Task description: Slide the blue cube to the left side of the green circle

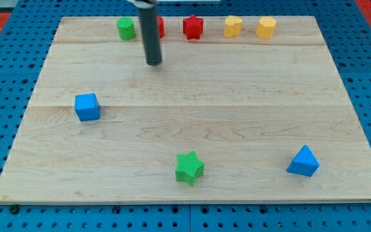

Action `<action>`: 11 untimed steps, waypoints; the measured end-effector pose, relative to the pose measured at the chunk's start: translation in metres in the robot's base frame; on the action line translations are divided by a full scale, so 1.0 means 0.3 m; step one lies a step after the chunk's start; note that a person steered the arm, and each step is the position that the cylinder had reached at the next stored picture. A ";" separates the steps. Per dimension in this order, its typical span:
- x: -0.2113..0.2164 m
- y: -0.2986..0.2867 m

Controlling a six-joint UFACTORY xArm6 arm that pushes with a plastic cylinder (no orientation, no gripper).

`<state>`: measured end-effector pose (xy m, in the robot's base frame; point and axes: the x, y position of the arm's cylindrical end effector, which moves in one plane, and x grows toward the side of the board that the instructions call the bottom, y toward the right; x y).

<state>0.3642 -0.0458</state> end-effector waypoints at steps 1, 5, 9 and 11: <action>0.287 -0.003; 0.263 -0.533; 0.161 -0.272; 0.148 -0.147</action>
<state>0.4087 -0.0899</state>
